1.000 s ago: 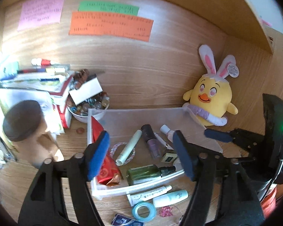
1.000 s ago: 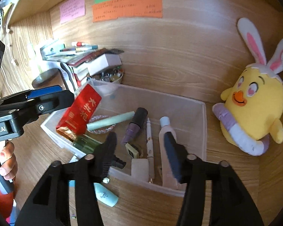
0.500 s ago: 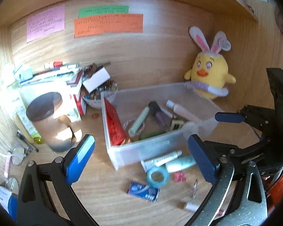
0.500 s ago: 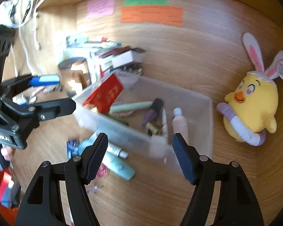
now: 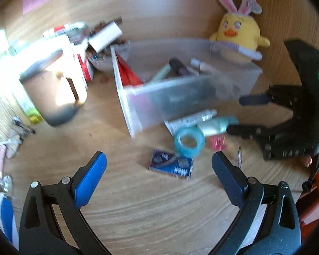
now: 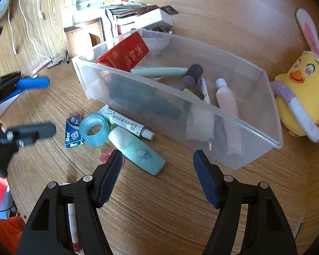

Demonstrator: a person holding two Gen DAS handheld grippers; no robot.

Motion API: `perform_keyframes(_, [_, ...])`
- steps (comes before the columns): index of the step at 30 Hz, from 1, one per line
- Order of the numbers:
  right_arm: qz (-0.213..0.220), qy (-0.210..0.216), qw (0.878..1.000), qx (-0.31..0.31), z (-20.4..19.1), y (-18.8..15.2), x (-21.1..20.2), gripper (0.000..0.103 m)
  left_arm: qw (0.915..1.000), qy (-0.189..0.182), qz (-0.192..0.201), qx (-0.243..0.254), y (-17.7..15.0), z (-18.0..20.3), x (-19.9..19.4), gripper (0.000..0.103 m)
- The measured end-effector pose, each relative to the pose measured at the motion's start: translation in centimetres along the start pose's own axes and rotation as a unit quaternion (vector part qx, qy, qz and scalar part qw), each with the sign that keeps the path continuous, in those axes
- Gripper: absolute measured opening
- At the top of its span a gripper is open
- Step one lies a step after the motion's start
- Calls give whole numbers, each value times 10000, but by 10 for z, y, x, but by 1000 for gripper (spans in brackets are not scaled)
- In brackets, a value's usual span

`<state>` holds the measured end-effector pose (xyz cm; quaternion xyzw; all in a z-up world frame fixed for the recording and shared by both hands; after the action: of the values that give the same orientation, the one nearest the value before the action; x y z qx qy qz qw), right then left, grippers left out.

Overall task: Organize objects
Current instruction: 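Move both tools back toward the Max box and teal bottle, then grasp the blue Max box with the left tool while the right tool grasps the teal bottle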

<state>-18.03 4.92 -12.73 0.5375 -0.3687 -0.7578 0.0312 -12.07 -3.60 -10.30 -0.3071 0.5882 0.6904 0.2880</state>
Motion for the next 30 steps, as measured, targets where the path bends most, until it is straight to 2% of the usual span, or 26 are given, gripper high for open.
perform_keyframes(5, [-139, 107, 9998, -91, -4, 3, 13, 61, 9998, 49, -181, 104, -11, 1, 11, 100])
perform_keyframes(8, [-176, 247, 9995, -83, -8, 5, 19, 54, 9998, 92, -170, 107, -11, -1, 13, 101])
perform_keyframes(10, [-186, 344, 9992, -65, -9, 7, 21, 45, 9997, 66, -202, 83, -11, -2, 15, 101])
perform_keyframes(12, [-171, 412, 9990, -20, -11, 8, 20, 44, 9996, 32, -258, 55, -12, -3, 18, 100])
perform_keyframes(14, [-138, 376, 9992, -71, -13, 8, 19, 42, 9995, 9, -320, 53, -14, -3, 21, 100])
perform_keyframes(19, [-122, 295, 9992, -222, -18, 5, 12, 24, 9992, -1, -376, 103, -16, -2, 25, 100])
perform_keyframes(22, [-160, 348, 9990, -210, -19, -3, 5, 22, 9994, -2, -313, 169, -15, 0, 24, 100])
perform_keyframes(24, [-216, 348, 9989, -236, -20, -8, 2, 21, 9993, -19, -284, 233, -15, 2, 24, 93])
perform_keyframes(25, [-240, 348, 9988, -258, -21, -10, 0, 21, 9991, -35, -308, 276, -16, 4, 25, 83])
perform_keyframes(26, [-236, 366, 9987, -275, -21, -10, 0, 21, 9988, -61, -376, 315, -17, 5, 28, 79])
perform_keyframes(30, [-112, 324, 9987, -377, -26, -1, -6, 23, 9988, -174, -337, 314, -15, 7, 27, 63])
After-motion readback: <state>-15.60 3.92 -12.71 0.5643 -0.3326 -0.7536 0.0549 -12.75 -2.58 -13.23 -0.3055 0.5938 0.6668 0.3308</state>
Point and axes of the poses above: each gripper's, at about its wrist camera, not at the fingertips, and x roughly the way its jaws point, z to its right, y to its top, the point moved 9 cm from there along x, roughly the way its jaws point, and after that the axes turned 10 degrees about -x, right-handed, at the moved point
